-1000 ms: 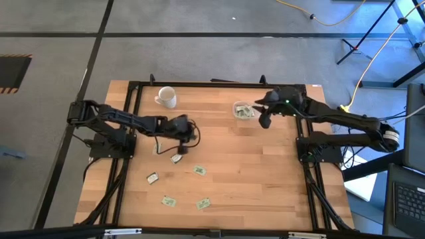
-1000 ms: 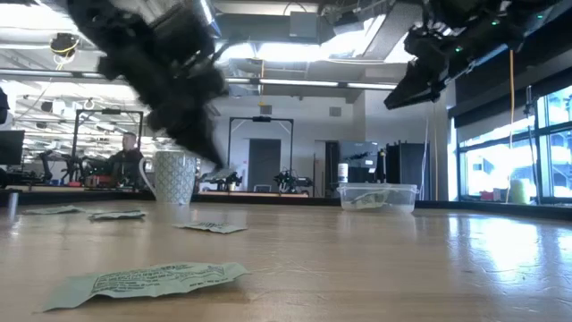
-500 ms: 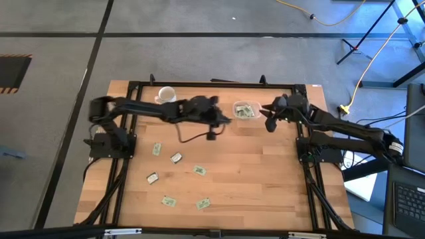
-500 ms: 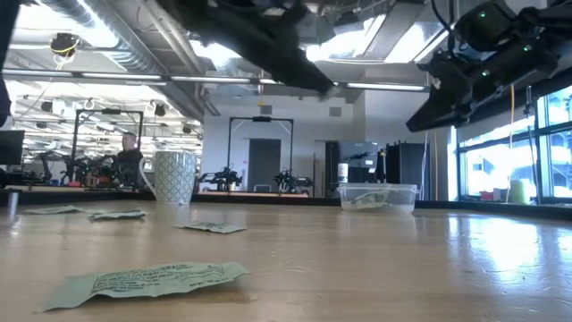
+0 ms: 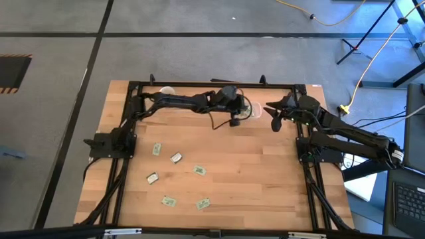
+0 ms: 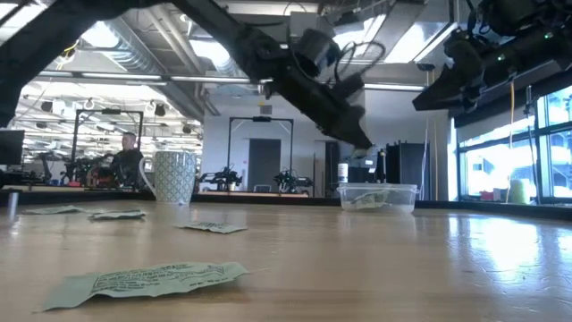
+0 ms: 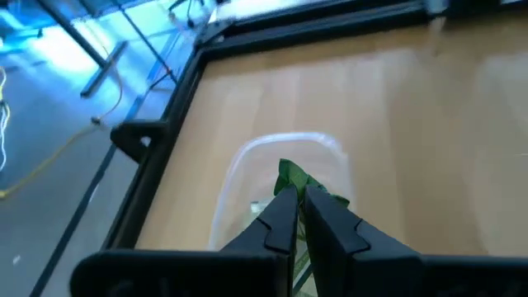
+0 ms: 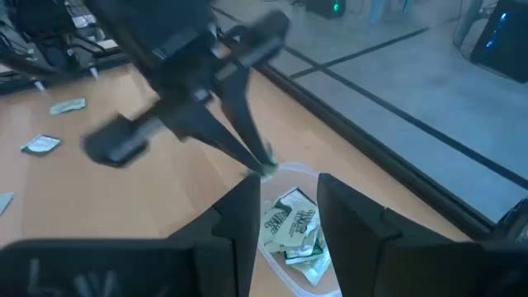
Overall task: Pick and place items into bin
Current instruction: Put the truvia packet into the transparent bin, then put the stevia packet into the transparent bin
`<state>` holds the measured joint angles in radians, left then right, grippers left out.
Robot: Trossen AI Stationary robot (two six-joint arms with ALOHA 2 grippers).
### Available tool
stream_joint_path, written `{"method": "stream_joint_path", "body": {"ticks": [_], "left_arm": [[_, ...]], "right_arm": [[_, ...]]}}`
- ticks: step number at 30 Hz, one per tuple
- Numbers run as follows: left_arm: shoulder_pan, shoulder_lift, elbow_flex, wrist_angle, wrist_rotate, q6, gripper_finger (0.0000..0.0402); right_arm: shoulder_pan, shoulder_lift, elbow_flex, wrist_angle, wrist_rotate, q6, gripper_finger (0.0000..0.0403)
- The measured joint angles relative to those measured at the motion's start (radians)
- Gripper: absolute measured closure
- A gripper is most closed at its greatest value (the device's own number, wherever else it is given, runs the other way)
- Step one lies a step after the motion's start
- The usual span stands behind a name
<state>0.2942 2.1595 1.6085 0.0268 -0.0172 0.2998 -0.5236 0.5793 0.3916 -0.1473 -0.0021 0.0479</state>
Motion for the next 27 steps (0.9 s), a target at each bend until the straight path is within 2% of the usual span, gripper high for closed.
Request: {"method": "stream_joint_path", "body": {"ticks": [7,14,20,23,27], "left_arm": [[0.012,0.075,0.044,-0.004,0.002,-0.064,0.0377],[0.016,0.083,0.044,-0.031,-0.046,-0.080,0.0349],[0.009,0.057,0.044,-0.060,-0.048,-0.074,0.0324],[-0.009,-0.026,0.045,-0.149,-0.047,0.002,0.0320],[-0.063,-0.146,0.046,-0.430,-0.031,0.123,0.0317]], "right_arm": [[0.000,-0.006,0.000,-0.015,0.000,-0.003,0.0276],[0.000,-0.006,0.000,-0.038,0.000,-0.004,0.0276],[0.000,-0.006,0.000,-0.110,0.000,-0.003,0.0276],[0.000,-0.006,0.000,-0.135,0.000,0.000,0.0276],[0.000,-0.006,0.000,-0.139,0.000,-0.002,0.0276]]}}
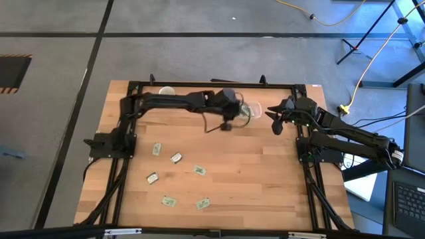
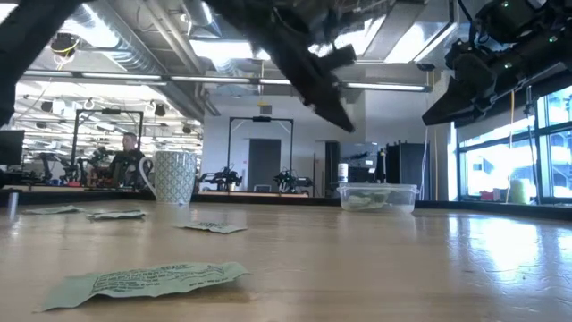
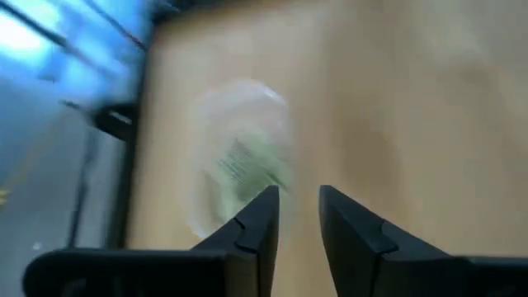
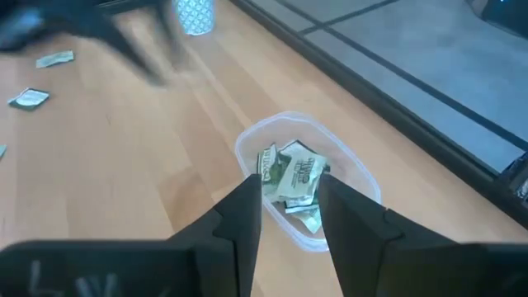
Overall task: Pick and place items into bin
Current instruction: Put the stevia packet into the transparent bin
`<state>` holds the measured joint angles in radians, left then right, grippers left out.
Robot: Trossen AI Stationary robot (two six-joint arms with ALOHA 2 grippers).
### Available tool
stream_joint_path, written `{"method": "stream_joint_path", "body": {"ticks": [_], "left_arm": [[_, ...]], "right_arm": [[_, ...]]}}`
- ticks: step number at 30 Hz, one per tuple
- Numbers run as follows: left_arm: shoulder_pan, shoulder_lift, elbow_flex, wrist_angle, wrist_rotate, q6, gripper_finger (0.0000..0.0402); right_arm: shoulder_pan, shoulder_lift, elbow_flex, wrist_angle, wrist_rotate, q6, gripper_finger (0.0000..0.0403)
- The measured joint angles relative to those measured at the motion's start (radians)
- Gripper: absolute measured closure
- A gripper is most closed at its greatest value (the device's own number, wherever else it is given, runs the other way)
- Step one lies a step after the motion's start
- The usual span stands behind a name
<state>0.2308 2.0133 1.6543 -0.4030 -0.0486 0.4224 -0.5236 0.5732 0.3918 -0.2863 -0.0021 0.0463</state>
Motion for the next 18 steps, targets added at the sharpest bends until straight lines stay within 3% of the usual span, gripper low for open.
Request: {"method": "stream_joint_path", "body": {"ticks": [5,8,18], "left_arm": [[-0.080,-0.090,-0.001,-0.345,0.043,0.010,0.0317],[-0.129,-0.087,-0.026,-0.441,0.053,-0.067,0.0317],[-0.299,-0.084,-0.252,-0.326,0.115,-0.202,0.0317]], "right_arm": [[0.000,0.000,0.000,-0.001,0.000,0.000,0.0276],[0.000,0.000,0.000,-0.003,0.000,-0.001,0.0276],[0.000,0.000,0.000,-0.023,0.000,-0.029,0.0276]]}}
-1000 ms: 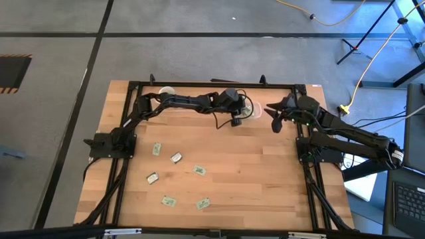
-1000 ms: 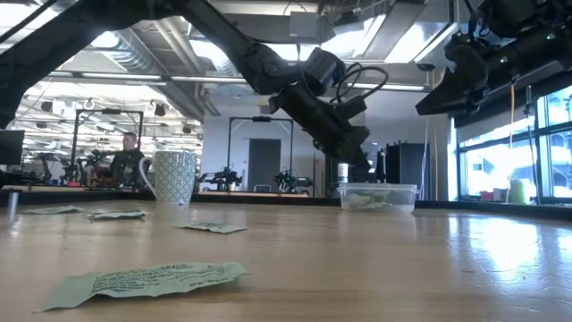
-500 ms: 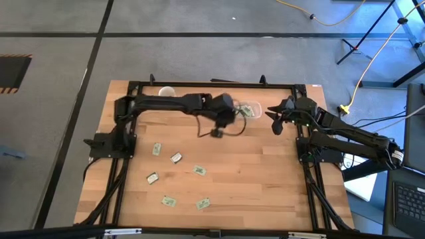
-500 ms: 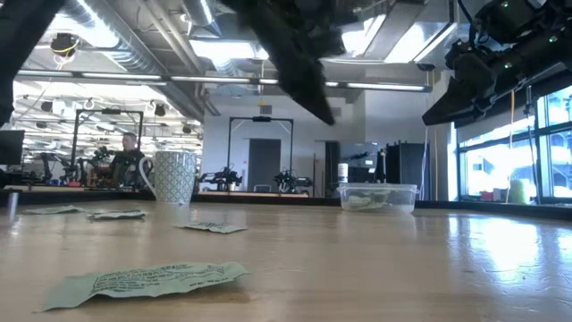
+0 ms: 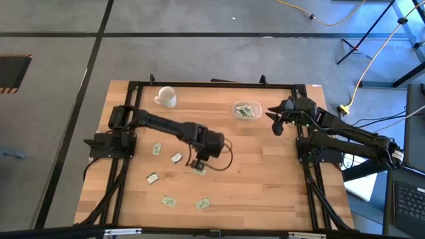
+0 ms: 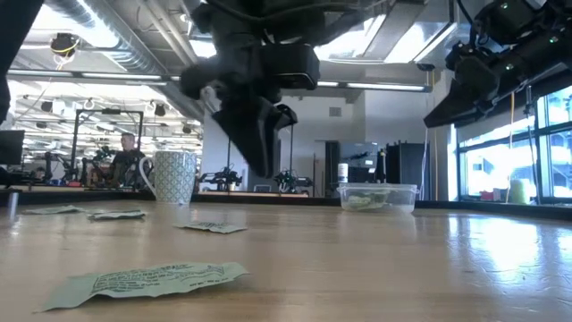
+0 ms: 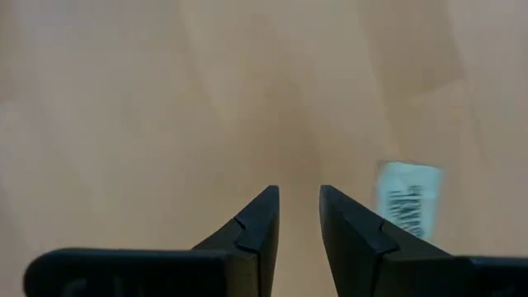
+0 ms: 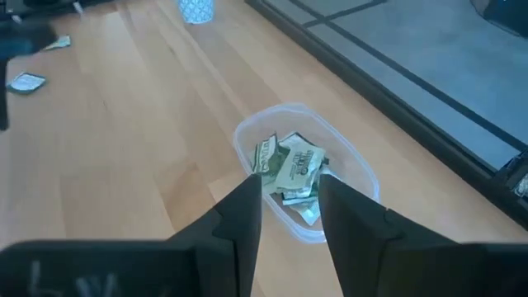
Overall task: Pick and place items into bin
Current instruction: Put the stevia packet into the transparent bin
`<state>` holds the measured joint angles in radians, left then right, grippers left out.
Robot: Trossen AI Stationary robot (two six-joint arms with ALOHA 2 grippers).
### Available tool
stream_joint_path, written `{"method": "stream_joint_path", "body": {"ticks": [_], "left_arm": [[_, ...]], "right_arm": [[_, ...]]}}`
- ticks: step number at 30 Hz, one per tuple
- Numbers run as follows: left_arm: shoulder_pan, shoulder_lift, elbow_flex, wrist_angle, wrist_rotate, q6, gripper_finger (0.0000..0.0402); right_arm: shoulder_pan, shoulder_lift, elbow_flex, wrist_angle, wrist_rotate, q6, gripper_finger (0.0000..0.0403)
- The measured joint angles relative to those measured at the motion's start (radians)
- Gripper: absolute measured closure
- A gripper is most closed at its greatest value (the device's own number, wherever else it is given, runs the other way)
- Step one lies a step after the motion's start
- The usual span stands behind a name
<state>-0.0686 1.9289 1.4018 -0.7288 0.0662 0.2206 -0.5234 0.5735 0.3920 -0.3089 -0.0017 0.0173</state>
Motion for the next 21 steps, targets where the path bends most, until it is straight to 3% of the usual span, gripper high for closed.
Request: {"method": "stream_joint_path", "body": {"ticks": [11,21], "left_arm": [[-0.137,0.000,-0.070,0.083,-0.034,-0.088,0.0317],[-0.164,0.009,-0.071,0.084,-0.060,-0.096,0.0317]], "right_arm": [[0.000,0.000,0.000,0.075,0.008,-0.042,0.0276],[0.000,0.000,0.000,0.073,0.008,-0.022,0.0276]]}}
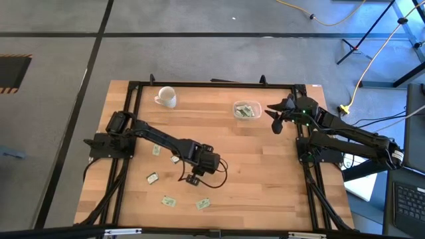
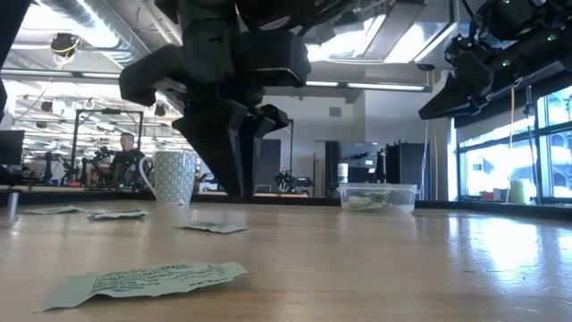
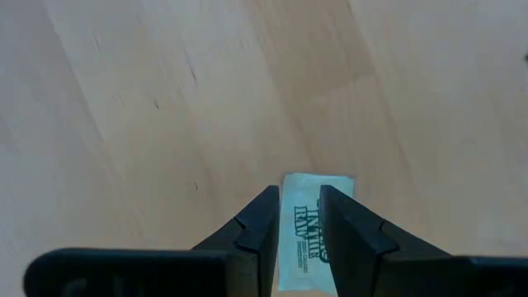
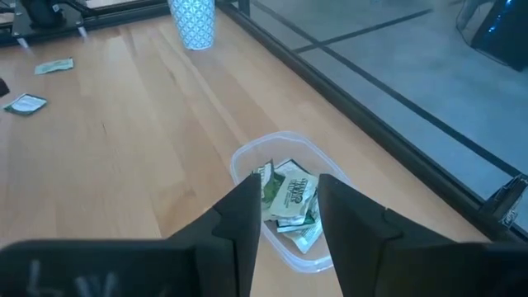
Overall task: Pick and place items into bin
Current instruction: Put the stevia packet into the transparent bin
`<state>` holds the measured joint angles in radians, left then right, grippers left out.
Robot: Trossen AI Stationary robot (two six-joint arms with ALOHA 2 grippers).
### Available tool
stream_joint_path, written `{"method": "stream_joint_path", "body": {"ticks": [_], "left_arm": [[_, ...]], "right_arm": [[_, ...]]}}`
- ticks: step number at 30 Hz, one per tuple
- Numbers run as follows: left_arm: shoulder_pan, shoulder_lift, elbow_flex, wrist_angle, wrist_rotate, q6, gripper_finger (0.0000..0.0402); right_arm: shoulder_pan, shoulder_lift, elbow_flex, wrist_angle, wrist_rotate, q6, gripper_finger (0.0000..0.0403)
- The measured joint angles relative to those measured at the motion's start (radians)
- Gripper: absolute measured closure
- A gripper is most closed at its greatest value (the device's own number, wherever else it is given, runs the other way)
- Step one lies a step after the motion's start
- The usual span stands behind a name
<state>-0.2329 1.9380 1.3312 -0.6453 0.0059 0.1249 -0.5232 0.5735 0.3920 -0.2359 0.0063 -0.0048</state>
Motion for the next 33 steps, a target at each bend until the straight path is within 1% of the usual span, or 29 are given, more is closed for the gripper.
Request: {"method": "stream_joint_path", "body": {"ticks": [7,12,16,23,26,33], "left_arm": [[0.000,0.014,0.000,0.011,0.008,-0.011,0.0320],[0.005,0.066,0.000,0.027,0.052,-0.010,0.0328],[0.018,0.073,0.001,0.024,0.089,-0.009,0.0336],[0.019,0.073,0.001,0.022,0.060,0.017,0.0356],[0.017,0.073,0.001,0.016,0.032,0.019,0.0358],[0.010,0.073,0.001,0.017,0.013,0.019,0.0367]], "right_arm": [[0.000,0.000,0.000,-0.002,0.000,0.000,0.0276],[0.000,0.000,0.000,-0.008,0.000,-0.001,0.0276],[0.000,0.000,0.000,-0.009,0.000,-0.002,0.0276],[0.000,0.000,0.000,-0.010,0.000,-0.004,0.0276],[0.000,0.000,0.000,-0.014,0.000,-0.006,0.0276],[0.000,0.000,0.000,-0.016,0.000,-0.027,0.0276]]}}
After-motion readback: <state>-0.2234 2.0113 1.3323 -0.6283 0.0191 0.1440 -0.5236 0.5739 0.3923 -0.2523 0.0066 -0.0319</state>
